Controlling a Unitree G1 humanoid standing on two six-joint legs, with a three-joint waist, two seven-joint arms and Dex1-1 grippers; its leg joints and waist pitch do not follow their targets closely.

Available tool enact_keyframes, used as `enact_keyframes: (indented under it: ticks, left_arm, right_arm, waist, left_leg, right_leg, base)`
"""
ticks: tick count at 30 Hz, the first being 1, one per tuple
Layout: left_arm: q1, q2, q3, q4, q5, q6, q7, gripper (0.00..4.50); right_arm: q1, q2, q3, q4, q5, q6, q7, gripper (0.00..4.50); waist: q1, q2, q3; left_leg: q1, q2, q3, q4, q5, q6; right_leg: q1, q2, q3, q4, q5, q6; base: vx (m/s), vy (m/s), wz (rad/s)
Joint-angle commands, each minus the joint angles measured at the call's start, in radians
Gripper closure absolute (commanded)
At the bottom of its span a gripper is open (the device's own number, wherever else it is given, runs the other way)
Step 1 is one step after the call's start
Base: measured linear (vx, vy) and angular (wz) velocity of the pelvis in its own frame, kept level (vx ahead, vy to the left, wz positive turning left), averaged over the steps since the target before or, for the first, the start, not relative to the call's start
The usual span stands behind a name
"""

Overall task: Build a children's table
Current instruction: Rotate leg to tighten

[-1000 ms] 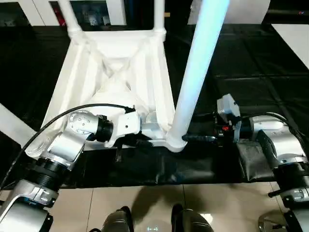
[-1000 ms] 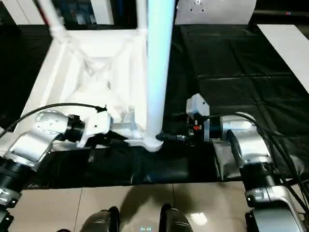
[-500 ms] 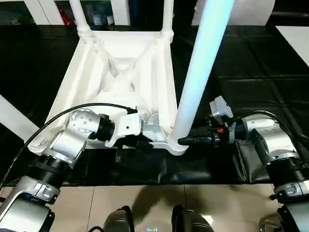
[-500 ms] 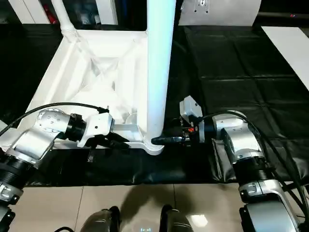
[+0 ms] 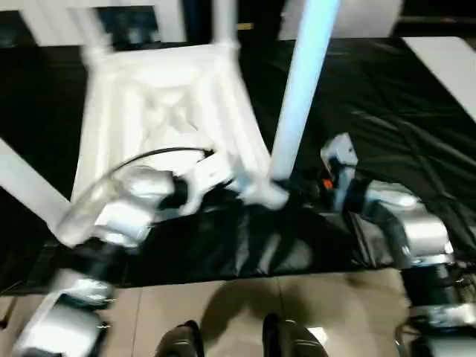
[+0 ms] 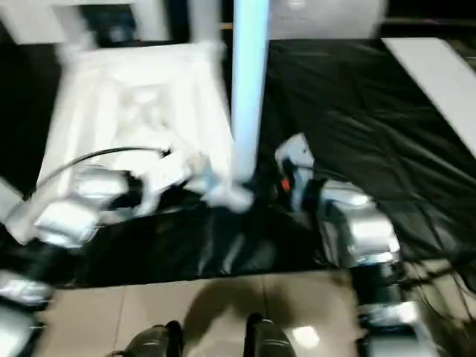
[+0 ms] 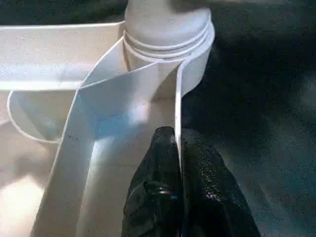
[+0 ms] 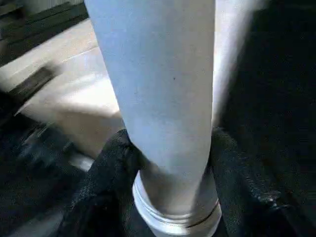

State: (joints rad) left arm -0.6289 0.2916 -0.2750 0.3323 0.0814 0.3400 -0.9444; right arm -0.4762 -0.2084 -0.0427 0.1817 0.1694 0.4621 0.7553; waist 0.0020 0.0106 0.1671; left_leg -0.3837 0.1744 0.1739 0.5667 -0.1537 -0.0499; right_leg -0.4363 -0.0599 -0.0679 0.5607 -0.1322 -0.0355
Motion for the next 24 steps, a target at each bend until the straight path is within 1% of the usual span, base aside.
enact_keyframes:
  ticks: [1,2,3,4,5,6,7,8,9,10,11,12,13,14,15,16,17,18,19,20,21,22,24]
  left_arm:
    - [-0.037,-0.086,-0.042,-0.031,-0.021,0.014,0.059,4.50]
    - [-0.051,-0.137,-0.028,-0.027,-0.022,0.060,0.122,4.50]
    - [-0.051,-0.137,-0.028,-0.027,-0.022,0.060,0.122,4.50]
    - [-0.062,-0.175,-0.016,-0.024,-0.013,0.090,0.182,4.50]
    - [-0.064,-0.184,-0.013,-0.022,-0.007,0.094,0.198,4.50]
    - [-0.066,-0.199,-0.010,-0.023,0.003,0.103,0.221,4.50]
    - [-0.066,-0.212,-0.011,-0.027,0.014,0.116,0.237,4.50]
    - [-0.064,-0.216,-0.014,-0.034,0.021,0.125,0.240,4.50]
    - [-0.061,-0.214,-0.014,-0.037,0.021,0.126,0.235,4.50]
    - [-0.054,-0.201,-0.019,-0.046,0.020,0.126,0.225,4.50]
    - [-0.053,-0.199,-0.020,-0.047,0.019,0.125,0.223,4.50]
    - [-0.049,-0.189,-0.023,-0.050,0.018,0.120,0.213,4.50]
    - [-0.041,-0.169,-0.023,-0.054,0.020,0.112,0.204,4.50]
    - [-0.034,-0.153,-0.026,-0.056,0.016,0.094,0.184,4.50]
    - [-0.028,-0.139,-0.026,-0.059,0.016,0.092,0.170,4.50]
    - [-0.020,-0.119,-0.029,-0.060,0.019,0.077,0.149,4.50]
    - [-0.015,-0.107,-0.032,-0.061,0.019,0.066,0.134,4.50]
    - [-0.010,-0.097,-0.035,-0.062,0.017,0.055,0.118,4.50]
    - [-0.002,-0.080,-0.038,-0.064,0.013,0.036,0.090,4.50]
    - [0.012,-0.043,-0.039,-0.062,0.006,0.000,0.041,4.50]
    - [0.017,-0.028,-0.041,-0.061,0.006,-0.007,0.027,4.50]
    - [0.021,-0.008,-0.045,-0.055,0.008,-0.026,0.008,4.50]
    - [0.029,0.023,-0.051,-0.049,0.003,-0.058,-0.033,4.50]
  right_arm:
    - [-0.008,0.104,0.085,-0.024,0.032,0.085,-0.056,2.61]
    - [-0.023,0.159,0.080,-0.025,-0.002,0.098,-0.156,2.61]
    - [-0.023,0.159,0.080,-0.025,-0.002,0.098,-0.156,2.61]
    - [-0.036,0.201,0.078,-0.028,-0.026,0.110,-0.245,2.61]
    - [-0.040,0.212,0.076,-0.027,-0.029,0.112,-0.264,2.61]
    - [-0.041,0.232,0.071,-0.029,-0.036,0.107,-0.295,2.61]
    - [-0.039,0.251,0.067,-0.037,-0.040,0.105,-0.323,2.61]
    - [-0.032,0.259,0.066,-0.048,-0.040,0.106,-0.334,2.26]
    - [-0.025,0.254,0.064,-0.054,-0.033,0.099,-0.323,2.05]
    - [-0.011,0.238,0.064,-0.068,-0.031,0.093,-0.304,2.05]
    - [-0.010,0.235,0.064,-0.069,-0.031,0.092,-0.301,1.90]
    - [-0.004,0.221,0.066,-0.073,-0.033,0.086,-0.287,1.90]
    - [0.002,0.189,0.067,-0.070,-0.042,0.067,-0.267,1.68]
    - [0.003,0.168,0.060,-0.062,-0.041,0.053,-0.249,1.57]
    - [0.002,0.145,0.052,-0.054,-0.037,0.040,-0.226,1.57]
    - [0.001,0.116,0.046,-0.047,-0.036,0.022,-0.203,1.45]
    - [0.001,0.099,0.044,-0.043,-0.034,0.012,-0.186,1.31]
    - [0.000,0.085,0.043,-0.041,-0.033,0.005,-0.170,1.31]
    - [-0.002,0.061,0.041,-0.032,-0.032,-0.009,-0.143,1.21]
    - [-0.011,0.004,0.034,0.002,-0.039,-0.049,-0.086,1.12]
    - [-0.014,-0.021,0.036,0.016,-0.043,-0.075,-0.055,1.00]
    - [-0.017,-0.051,0.041,0.031,-0.046,-0.107,-0.011,0.91]
    - [-0.015,-0.092,0.050,0.039,-0.032,-0.143,0.081,0.91]
  waist:
    - [0.003,-0.003,-0.063]
    - [-0.003,0.001,-0.066]
    - [-0.006,-0.001,-0.066]
    - [-0.007,0.004,-0.069]
    - [-0.010,0.002,-0.068]
    - [-0.010,0.001,-0.071]
    - [-0.009,0.001,-0.070]
    - [-0.009,0.000,-0.073]
    - [-0.007,0.001,-0.076]
    - [-0.005,0.000,-0.079]
    - [-0.004,0.001,-0.080]
    - [-0.003,0.001,-0.080]
    - [-0.001,0.001,-0.084]
    - [0.002,0.002,-0.083]
    - [0.001,0.001,-0.085]
    - [0.003,0.002,-0.085]
    - [0.002,0.002,-0.085]
    - [0.002,0.003,-0.085]
    - [0.001,0.002,-0.086]
    - [0.001,0.002,-0.086]
    - [0.003,0.003,-0.088]
    - [0.007,0.006,-0.090]
    - [0.013,0.006,-0.088]
  left_leg:
    - [0.011,0.035,-0.027,-0.069,-0.287,0.035]
    - [0.016,0.035,-0.023,-0.067,-0.284,0.044]
    - [0.016,0.035,-0.023,-0.067,-0.284,0.048]
    - [0.016,0.035,-0.023,-0.066,-0.273,0.050]
    - [0.014,0.035,-0.021,-0.066,-0.268,0.053]
    - [0.015,0.034,-0.020,-0.065,-0.257,0.056]
    - [0.016,0.034,-0.019,-0.064,-0.254,0.062]
    - [0.013,0.034,-0.017,-0.064,-0.238,0.069]
    - [0.012,0.035,-0.017,-0.064,-0.216,0.078]
    - [0.010,0.036,-0.016,-0.063,-0.197,0.088]
    - [0.010,0.037,-0.016,-0.063,-0.186,0.093]
    - [0.008,0.037,-0.015,-0.062,-0.169,0.104]
    - [0.008,0.037,-0.014,-0.061,-0.161,0.108]
    - [0.008,0.037,-0.014,-0.060,-0.155,0.120]
    - [0.006,0.037,-0.014,-0.059,-0.149,0.122]
    - [0.005,0.038,-0.016,-0.058,-0.141,0.128]
    - [0.005,0.039,-0.015,-0.058,-0.138,0.132]
    - [0.006,0.040,-0.014,-0.057,-0.135,0.136]
    - [0.005,0.040,-0.014,-0.057,-0.134,0.137]
    - [0.006,0.040,-0.014,-0.057,-0.142,0.137]
    - [0.008,0.040,-0.013,-0.055,-0.147,0.135]
    - [0.011,0.041,-0.012,-0.054,-0.153,0.133]
    - [0.012,0.044,-0.012,-0.055,-0.168,0.132]
  right_leg:
    - [0.058,-0.080,0.039,-0.090,-0.591,-0.092]
    - [0.052,-0.077,0.041,-0.091,-0.562,-0.094]
    - [0.050,-0.077,0.041,-0.093,-0.553,-0.101]
    - [0.053,-0.075,0.041,-0.088,-0.521,-0.109]
    - [0.052,-0.074,0.041,-0.088,-0.504,-0.115]
    - [0.054,-0.073,0.042,-0.086,-0.473,-0.121]
    - [0.053,-0.074,0.043,-0.086,-0.462,-0.125]
    - [0.057,-0.073,0.044,-0.083,-0.429,-0.132]
    - [0.060,-0.073,0.045,-0.078,-0.384,-0.144]
    - [0.065,-0.073,0.046,-0.072,-0.337,-0.158]
    - [0.065,-0.073,0.046,-0.070,-0.313,-0.166]
    - [0.067,-0.073,0.046,-0.066,-0.273,-0.181]
    - [0.071,-0.073,0.046,-0.064,-0.258,-0.188]
    - [0.072,-0.075,0.046,-0.063,-0.243,-0.196]
    - [0.075,-0.074,0.046,-0.060,-0.231,-0.200]
    - [0.077,-0.075,0.045,-0.058,-0.213,-0.208]
    - [0.077,-0.074,0.045,-0.057,-0.202,-0.212]
    - [0.076,-0.075,0.046,-0.056,-0.189,-0.221]
    - [0.078,-0.074,0.046,-0.055,-0.185,-0.224]
    - [0.079,-0.075,0.044,-0.057,-0.203,-0.227]
    - [0.078,-0.076,0.045,-0.058,-0.211,-0.226]
    - [0.079,-0.076,0.046,-0.056,-0.219,-0.231]
    - [0.076,-0.076,0.046,-0.057,-0.232,-0.232]
  base:
    - [0.000,0.000,0.00]
    - [0.000,0.000,0.00]
    - [0.000,0.000,0.00]
    - [0.000,0.000,0.00]
    - [0.000,0.000,0.00]
    - [0.000,0.000,0.00]
    - [0.000,0.000,0.00]
    - [0.000,0.000,0.00]
    - [0.000,0.000,0.00]
    - [0.000,0.000,0.00]
    - [0.000,0.000,0.00]
    - [0.000,0.000,0.00]
    - [0.000,0.000,0.00]
    - [0.000,0.000,0.00]
    - [0.000,0.000,0.00]
    - [0.000,0.000,0.00]
    - [0.000,0.000,0.00]
    - [0.000,0.000,0.00]
    - [0.000,0.000,0.00]
    - [0.000,0.000,0.00]
    - [0.000,0.000,0.00]
    - [0.000,0.000,0.00]
    - [0.000,0.000,0.00]
